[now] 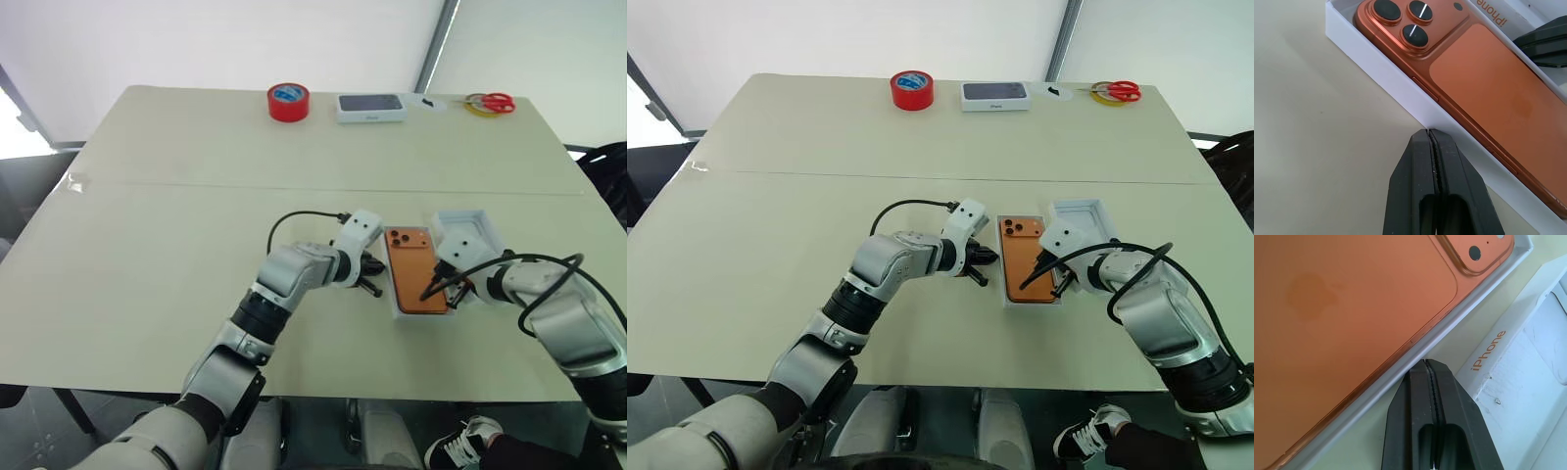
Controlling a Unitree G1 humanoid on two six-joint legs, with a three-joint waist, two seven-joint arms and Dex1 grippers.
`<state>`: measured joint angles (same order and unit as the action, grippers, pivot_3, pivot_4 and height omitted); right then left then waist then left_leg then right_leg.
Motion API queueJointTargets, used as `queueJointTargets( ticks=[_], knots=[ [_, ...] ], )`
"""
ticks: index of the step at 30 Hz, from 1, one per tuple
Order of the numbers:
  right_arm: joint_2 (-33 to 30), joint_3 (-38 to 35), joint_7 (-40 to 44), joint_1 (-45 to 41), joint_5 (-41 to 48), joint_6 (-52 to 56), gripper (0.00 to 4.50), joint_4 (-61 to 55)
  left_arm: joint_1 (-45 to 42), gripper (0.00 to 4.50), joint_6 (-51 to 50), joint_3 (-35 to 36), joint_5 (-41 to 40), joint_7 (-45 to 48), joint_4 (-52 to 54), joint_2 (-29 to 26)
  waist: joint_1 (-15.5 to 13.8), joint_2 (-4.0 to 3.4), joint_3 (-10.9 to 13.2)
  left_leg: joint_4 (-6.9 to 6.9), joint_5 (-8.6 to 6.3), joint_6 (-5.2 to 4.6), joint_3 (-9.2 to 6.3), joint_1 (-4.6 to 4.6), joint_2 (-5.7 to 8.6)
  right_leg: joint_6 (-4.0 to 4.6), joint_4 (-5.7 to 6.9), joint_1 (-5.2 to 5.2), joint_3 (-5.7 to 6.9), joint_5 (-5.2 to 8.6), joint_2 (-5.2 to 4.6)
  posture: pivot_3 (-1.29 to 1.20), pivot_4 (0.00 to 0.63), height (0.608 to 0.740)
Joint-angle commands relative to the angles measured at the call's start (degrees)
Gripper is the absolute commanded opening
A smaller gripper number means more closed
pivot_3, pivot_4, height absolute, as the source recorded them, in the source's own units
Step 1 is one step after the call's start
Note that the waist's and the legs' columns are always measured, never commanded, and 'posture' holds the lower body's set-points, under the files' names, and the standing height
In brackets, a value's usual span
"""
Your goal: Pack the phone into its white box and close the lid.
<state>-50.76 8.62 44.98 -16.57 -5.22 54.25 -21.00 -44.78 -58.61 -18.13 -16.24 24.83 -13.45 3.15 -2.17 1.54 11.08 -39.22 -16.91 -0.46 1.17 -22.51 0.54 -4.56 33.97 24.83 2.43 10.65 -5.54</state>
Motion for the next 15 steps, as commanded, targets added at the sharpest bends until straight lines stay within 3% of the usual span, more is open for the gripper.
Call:
queueJointTargets(
  ticks=[1, 4, 6, 8, 9, 15],
  knots=[
    [-1.9, -3.5, 2.3, 0.3, 3.0, -3.3, 0.00, -2.1, -0.5, 0.05, -0.8, 1.0, -1.7, 2.0, 4.8, 0.0, 0.0, -0.01, 0.0, 0.00, 0.00, 0.00, 0.00, -0.02, 0.00, -0.02, 0.00, 0.02, 0.00, -0.01, 0.00, 0.00, 0.150, 0.736],
    [-5.2, -9.2, 6.8, 1.5, 7.8, -1.9, 0.88, -3.9, 1.3, 0.00, -2.6, 4.1, -2.7, 2.6, 9.7, -4.0, 0.0, -0.06, 0.0, 0.01, 0.00, 0.00, 0.00, -0.05, 0.00, -0.03, 0.00, 0.05, -0.01, -0.01, 0.00, 0.00, 0.150, 0.736],
    [-6.9, -12.1, 7.9, 0.9, 9.8, -0.4, 1.78, -4.3, 3.1, 0.00, -3.4, 5.9, -3.6, 3.3, 13.2, -7.3, 0.3, -0.09, 0.0, 0.01, 0.00, 0.00, 0.00, -0.03, -0.02, -0.03, 0.01, 0.05, -0.01, -0.02, 0.01, 0.00, 0.150, 0.736],
    [-7.0, -14.0, 7.8, -0.8, 11.9, 2.2, 3.02, -3.7, 5.1, 0.00, -2.4, 6.8, -3.8, 4.0, 16.4, -10.2, 0.4, -0.09, 0.0, 0.01, 0.00, 0.00, 0.01, 0.05, -0.08, 0.03, 0.08, 0.03, -0.02, 0.00, 0.06, 0.00, 0.150, 0.736],
    [-6.1, -14.4, 7.4, -2.7, 13.1, 4.6, 3.32, -2.7, 6.3, 0.00, -0.9, 6.9, -3.7, 4.8, 18.1, -12.0, 0.5, -0.09, 0.0, 0.00, 0.00, 0.00, 0.01, 0.06, -0.09, 0.03, 0.08, 0.03, -0.02, 0.00, 0.06, 0.00, 0.150, 0.736],
    [-2.1, -10.5, 2.8, -10.9, 15.0, 14.2, 3.32, 6.5, 13.5, 0.00, 14.7, 2.5, -1.3, 14.4, 27.4, -22.6, 1.3, -0.12, 0.0, 0.01, 0.02, 0.05, 0.02, 0.06, -0.14, 0.12, 0.06, 0.04, -0.04, 0.00, 0.08, 0.00, 0.150, 0.736]
  ],
)
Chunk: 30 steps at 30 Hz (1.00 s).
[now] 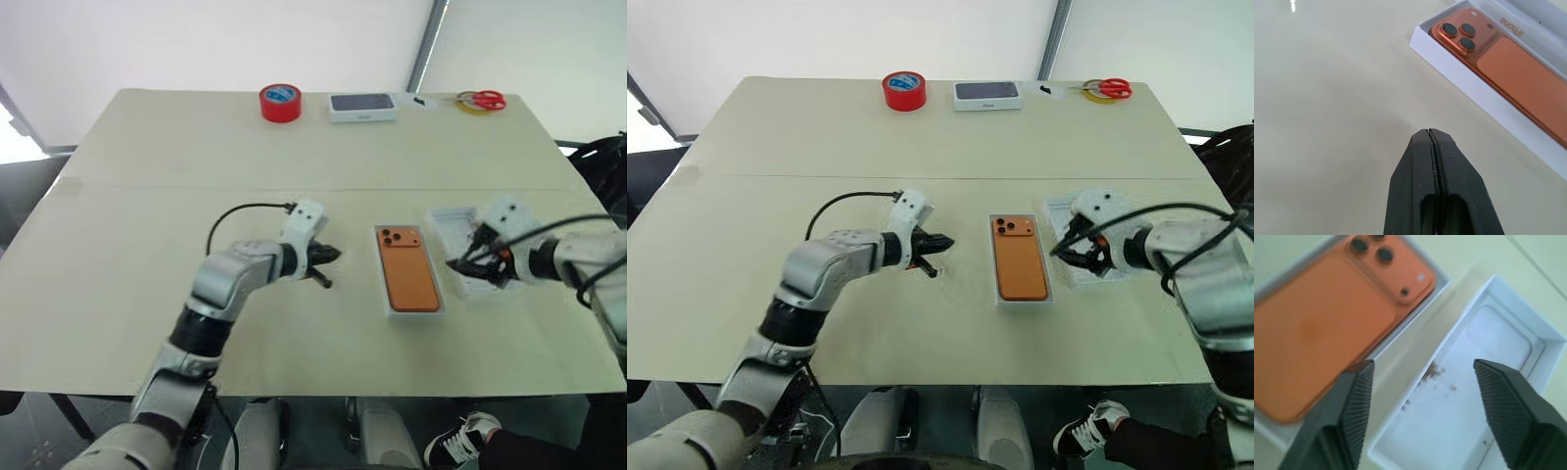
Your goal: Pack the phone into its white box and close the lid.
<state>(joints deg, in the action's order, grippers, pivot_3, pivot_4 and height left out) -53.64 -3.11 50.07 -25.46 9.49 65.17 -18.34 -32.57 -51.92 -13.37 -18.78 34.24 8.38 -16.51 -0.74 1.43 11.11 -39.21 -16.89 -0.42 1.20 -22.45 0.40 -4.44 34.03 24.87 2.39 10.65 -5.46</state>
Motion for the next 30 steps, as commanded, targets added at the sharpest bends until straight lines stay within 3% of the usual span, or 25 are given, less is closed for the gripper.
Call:
queueJointTargets(
  ticks=[1, 5, 15, 18, 23, 30],
  knots=[
    [1.3, 2.3, -3.4, -3.1, 0.0, 4.1, 3.32, 6.0, 2.5, 0.00, 11.0, -2.6, 1.4, 6.6, 6.4, -4.2, -0.1, -0.01, 0.0, 0.01, 0.00, 0.00, -0.01, -0.04, 0.02, 0.02, -0.03, 0.00, 0.00, 0.00, -0.03, 0.00, 0.150, 0.736],
    [3.3, 4.3, -6.1, -7.0, 0.1, 5.0, 3.32, 12.9, 5.6, 0.00, 18.9, -3.0, 1.6, 11.2, 8.6, -7.1, 0.0, -0.04, 0.0, 0.00, 0.00, -0.01, 0.09, -0.10, 0.16, 0.04, -0.08, 0.04, -0.07, -0.01, -0.17, 0.00, 0.150, 0.736],
    [7.2, 7.8, -9.6, -14.4, 1.2, 9.8, 3.32, 23.1, 8.5, 0.00, 22.7, -4.4, 1.9, 15.6, 11.1, -9.5, 0.1, -0.06, 0.0, 0.00, -0.01, -0.02, 0.09, -0.04, 0.09, 0.02, 0.02, 0.05, -0.09, -0.02, -0.07, 0.00, 0.150, 0.736],
    [6.9, 8.9, -9.9, -14.7, 1.5, 10.3, 2.55, 23.8, 8.4, 0.00, 22.9, -4.3, 2.1, 15.3, 10.5, -9.1, 0.1, -0.06, 0.0, -0.01, 0.00, -0.02, 0.11, -0.03, 0.10, 0.00, 0.03, 0.04, -0.09, -0.02, -0.07, 0.00, 0.150, 0.736],
    [5.9, 8.6, -9.5, -14.3, 3.4, 13.3, 0.15, 21.5, 8.2, 0.00, 22.8, -3.4, 2.1, 14.6, 9.8, -8.7, 0.0, -0.06, 0.0, -0.02, 0.00, -0.02, 0.10, -0.03, 0.10, -0.02, 0.03, 0.02, -0.09, -0.03, -0.07, 0.00, 0.150, 0.736],
    [6.5, -1.4, -11.2, -19.6, 6.9, 19.0, 0.07, 20.0, 8.8, 0.00, 23.6, -2.0, 2.4, 13.0, 8.7, -8.9, 0.1, -0.11, 0.0, -0.02, 0.00, -0.02, 0.10, -0.05, 0.10, -0.09, 0.03, 0.05, -0.09, -0.07, -0.07, 0.00, 0.150, 0.736]
  ],
)
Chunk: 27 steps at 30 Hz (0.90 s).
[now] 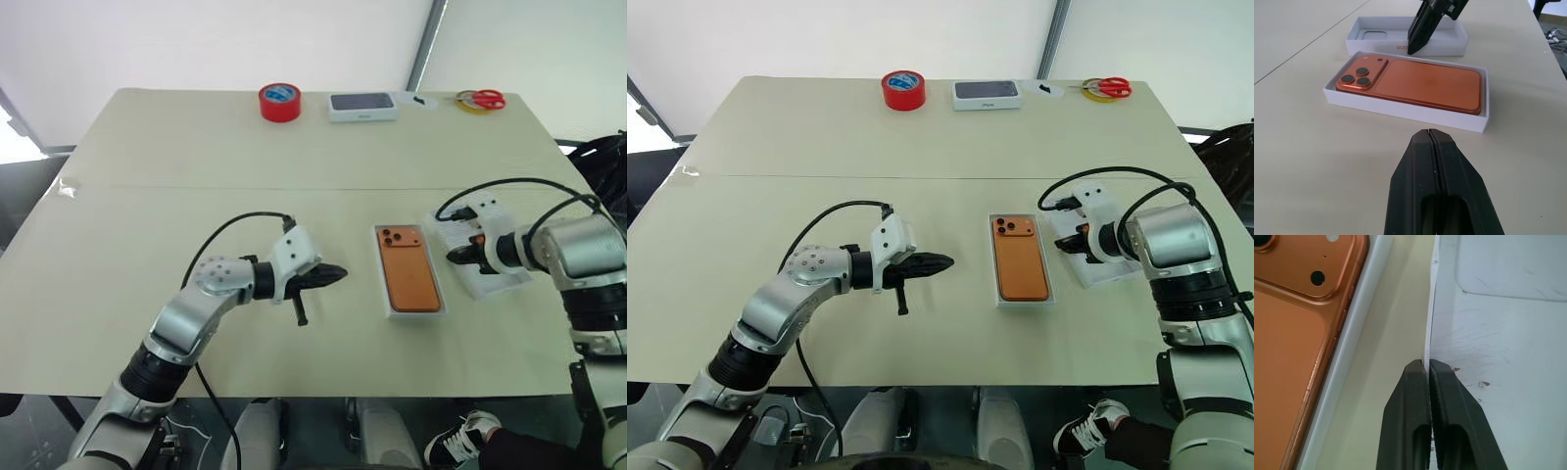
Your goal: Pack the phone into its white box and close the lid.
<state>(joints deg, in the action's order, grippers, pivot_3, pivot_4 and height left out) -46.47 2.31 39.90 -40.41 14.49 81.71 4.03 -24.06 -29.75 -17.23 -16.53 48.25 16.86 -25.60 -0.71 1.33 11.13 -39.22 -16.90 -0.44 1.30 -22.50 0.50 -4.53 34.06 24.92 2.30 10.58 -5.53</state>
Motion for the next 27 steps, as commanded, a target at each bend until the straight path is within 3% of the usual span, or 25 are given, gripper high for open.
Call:
queueJointTargets(
  ticks=[1, 5, 8, 12, 13, 15, 20, 24, 27],
  knots=[
    [0.8, -11.0, -1.0, -7.7, 3.4, 6.0, 0.07, -2.9, 0.1, 0.00, 1.2, 3.5, -0.3, -2.3, -0.7, 0.7, 0.2, -0.05, 0.0, 0.00, 0.00, 0.00, 0.00, 0.00, 0.00, -0.01, 0.00, 0.00, 0.00, -0.01, 0.00, 0.00, 0.150, 0.736],
    [4.6, -21.6, -3.7, -15.4, 17.3, 10.8, 0.07, -1.6, -1.2, 0.00, 0.5, 9.1, -1.7, -6.2, -4.9, 2.5, 0.4, -0.12, 0.1, 0.01, 0.00, 0.00, -0.01, 0.01, -0.13, -0.10, 0.07, 0.07, -0.01, -0.07, 0.13, 0.00, 0.150, 0.736],
    [7.7, -23.8, -13.8, -15.9, 36.8, 10.8, 0.07, 0.7, -2.2, 0.00, 1.8, 11.1, -1.5, -6.9, -7.9, 2.8, 0.2, -0.03, 0.0, 0.09, -0.01, -0.02, -0.13, 0.05, -0.30, -0.10, 0.05, 0.00, 0.03, -0.08, 0.37, 0.00, 0.150, 0.736],
    [13.3, -23.7, -35.0, -13.6, 66.1, 10.8, 0.07, 3.7, -3.5, 0.00, 3.1, 11.3, -0.9, -6.4, -10.2, 3.0, 0.2, -0.04, 0.0, 0.09, -0.01, -0.02, -0.08, 0.02, -0.30, -0.08, 0.06, 0.01, 0.01, -0.10, 0.31, 0.00, 0.150, 0.736],
    [12.5, -19.1, -45.1, -10.3, 80.4, 4.5, 0.07, 2.1, -3.8, 0.00, 3.6, 10.9, -0.5, -6.3, -10.6, 3.0, 0.2, -0.04, 0.0, 0.08, -0.01, -0.02, -0.04, 0.02, -0.28, -0.06, 0.04, 0.01, -0.01, -0.11, 0.28, 0.00, 0.150, 0.736],
    [14.9, -13.5, -57.9, -3.6, 95.9, -4.4, 0.07, -2.7, -4.5, 0.00, 4.4, 10.0, 0.1, -6.4, -11.4, 3.6, -0.1, 0.01, 0.0, 0.06, -0.01, -0.02, -0.07, -0.02, -0.21, -0.05, 0.05, 0.00, 0.01, -0.12, 0.17, 0.00, 0.150, 0.736],
    [18.5, -9.9, -66.6, 11.4, 98.5, -12.3, 0.07, -14.7, -5.7, 0.00, 5.0, 7.6, 1.5, -7.4, -12.6, 6.1, 0.0, -0.01, 0.0, 0.03, -0.06, -0.11, 0.05, -0.08, -0.08, -0.10, 0.00, -0.01, -0.04, -0.12, 0.03, 0.00, 0.150, 0.736],
    [18.0, -10.6, -70.1, 15.1, 98.5, -14.9, 0.07, -16.1, -6.5, 0.00, 4.2, 5.0, 1.9, -7.5, -12.5, 8.9, 0.0, 0.00, 0.0, -0.04, -0.07, -0.13, 0.09, -0.03, -0.02, -0.13, -0.04, -0.03, -0.08, -0.14, 0.00, 0.00, 0.150, 0.736],
    [17.0, -13.4, -72.7, 12.8, 98.5, -15.8, 0.91, -13.5, -6.8, 0.00, 2.8, 2.2, 1.7, -6.5, -12.0, 11.3, 0.0, 0.00, 0.0, -0.05, -0.06, -0.13, 0.07, 0.01, -0.06, -0.12, -0.01, -0.04, -0.08, -0.12, 0.04, 0.00, 0.150, 0.736]
  ],
)
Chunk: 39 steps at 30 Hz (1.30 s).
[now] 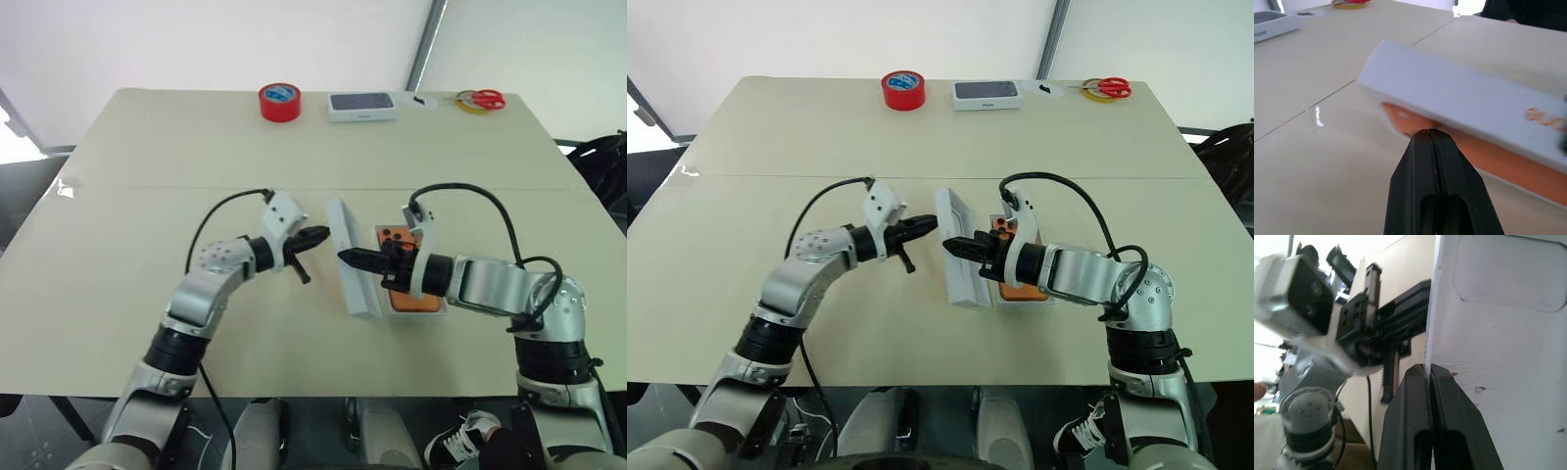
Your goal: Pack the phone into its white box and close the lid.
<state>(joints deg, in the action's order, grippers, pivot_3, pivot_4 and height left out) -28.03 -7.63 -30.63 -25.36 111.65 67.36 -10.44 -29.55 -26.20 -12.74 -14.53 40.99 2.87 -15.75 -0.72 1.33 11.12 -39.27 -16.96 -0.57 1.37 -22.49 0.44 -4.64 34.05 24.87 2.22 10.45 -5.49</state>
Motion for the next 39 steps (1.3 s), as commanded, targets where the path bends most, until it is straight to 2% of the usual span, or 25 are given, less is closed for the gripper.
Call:
queueJointTargets(
  ticks=[1, 5, 7, 10, 13, 18, 22, 26, 34, 37, 39],
  knots=[
    [-2.9, -4.2, -2.6, -3.7, 1.4, -1.2, 1.41, 2.0, -1.4, 0.00, -1.0, -3.4, -0.2, 1.0, 1.9, 2.3, 0.1, 0.00, 0.0, 0.00, 0.00, 0.00, 0.00, 0.01, -0.04, 0.01, 0.00, 0.00, 0.00, 0.00, 0.04, 0.00, 0.150, 0.736],
    [-11.5, -3.7, -0.4, -8.1, 1.4, 1.8, 3.40, 4.5, -2.7, 0.00, -2.0, -5.9, -0.1, 1.0, 0.7, 5.8, 0.0, -0.04, 0.0, 0.01, 0.00, 0.00, 0.02, -0.03, -0.06, 0.00, -0.03, 0.04, -0.02, 0.00, 0.09, 0.00, 0.150, 0.736],
    [-17.8, -2.0, 1.1, -9.7, 1.4, 3.4, 3.40, 4.7, -3.7, 0.00, -1.7, -7.4, 0.9, 1.0, -0.9, 7.4, -0.1, -0.03, 0.0, 0.04, -0.01, -0.01, -0.01, -0.05, -0.08, -0.02, -0.06, 0.04, -0.01, 0.02, 0.13, 0.00, 0.150, 0.736],
    [-25.5, -0.7, 5.9, -11.3, -4.6, 6.1, 3.40, 4.2, -5.3, 0.00, -0.9, -9.1, 2.5, 0.0, -3.9, 9.6, -0.1, -0.03, 0.0, 0.04, -0.01, -0.02, -0.01, -0.07, -0.08, 0.11, -0.08, 0.05, -0.01, 0.11, 0.14, 0.00, 0.150, 0.736],
    [-30.0, 0.3, 13.1, -11.4, -15.3, 6.5, 2.46, 3.3, -6.5, 0.00, -0.5, -9.1, 3.2, -0.7, -6.5, 11.5, 0.0, -0.02, 0.0, 0.04, -0.02, -0.03, 0.01, -0.08, -0.08, 0.13, -0.16, 0.03, -0.02, 0.13, 0.14, 0.00, 0.150, 0.736],
    [-36.7, 7.5, 26.9, -8.8, -38.1, 3.3, 0.02, -4.1, -6.4, 0.00, -0.8, -7.3, 2.6, -1.6, -7.4, 13.0, 0.0, -0.04, 0.0, 0.04, -0.03, -0.06, 0.00, -0.06, -0.17, 0.08, -0.17, 0.05, -0.03, 0.16, 0.24, 0.00, 0.150, 0.736],
    [-39.8, 13.8, 35.6, -6.1, -52.7, -1.5, 0.02, -9.7, -5.8, 0.00, -3.6, -3.8, 0.9, -2.3, -5.3, 11.4, 0.1, -0.04, 0.0, 0.04, -0.04, -0.06, 0.00, -0.07, -0.20, 0.05, -0.17, 0.10, -0.03, 0.18, 0.26, 0.00, 0.150, 0.736],
    [-39.2, 16.6, 41.1, -4.0, -62.2, -4.5, 0.02, -10.6, -5.1, 0.00, -10.2, -0.5, -2.0, -1.2, -0.8, 7.0, 0.0, -0.04, 0.0, 0.04, -0.03, -0.05, 0.01, -0.09, -0.22, 0.04, -0.12, 0.14, -0.05, 0.18, 0.28, 0.00, 0.150, 0.736],
    [-36.4, 17.6, 49.4, -2.7, -72.7, -6.9, 0.02, -10.2, -0.3, 0.00, -16.9, -1.9, -6.7, 7.9, 9.4, -5.0, 0.0, -0.04, 0.0, 0.04, -0.04, -0.05, 0.04, -0.15, -0.20, 0.14, -0.11, 0.23, -0.12, 0.14, 0.28, 0.00, 0.150, 0.736],
    [-35.1, 17.4, 52.0, -3.0, -74.9, -7.0, 0.02, -10.3, 0.5, 0.00, -15.8, -5.3, -4.5, 9.2, 9.9, -7.4, -0.1, -0.04, 0.0, 0.03, -0.04, -0.04, 0.04, -0.16, -0.18, 0.15, -0.11, 0.23, -0.12, 0.15, 0.27, 0.00, 0.150, 0.736],
    [-34.4, 17.4, 53.6, -3.1, -76.2, -6.8, 0.02, -10.7, -0.1, 0.00, -15.2, -7.7, -2.6, 8.4, 8.4, -7.1, -0.1, -0.04, 0.0, 0.03, -0.04, -0.04, 0.04, -0.16, -0.17, 0.16, -0.11, 0.22, -0.12, 0.15, 0.25, 0.00, 0.150, 0.736]
  ],
)
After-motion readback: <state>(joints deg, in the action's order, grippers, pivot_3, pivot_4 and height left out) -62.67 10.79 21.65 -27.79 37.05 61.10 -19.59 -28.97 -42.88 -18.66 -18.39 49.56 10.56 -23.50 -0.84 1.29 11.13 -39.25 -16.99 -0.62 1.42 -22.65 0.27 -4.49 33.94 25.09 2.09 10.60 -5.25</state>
